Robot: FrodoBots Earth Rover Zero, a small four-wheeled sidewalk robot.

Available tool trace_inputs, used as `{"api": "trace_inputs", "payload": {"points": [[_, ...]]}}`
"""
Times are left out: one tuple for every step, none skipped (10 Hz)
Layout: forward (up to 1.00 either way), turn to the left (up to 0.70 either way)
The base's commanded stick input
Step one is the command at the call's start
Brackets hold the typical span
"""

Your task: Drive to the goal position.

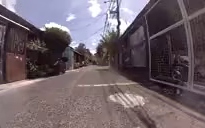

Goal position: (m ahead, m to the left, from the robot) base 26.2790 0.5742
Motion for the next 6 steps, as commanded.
{"api": "trace_inputs", "payload": {"points": [[0.7,0.0],[0.7,0.0],[0.7,0.0],[0.7,0.0],[0.7,0.0],[0.7,0.0]]}}
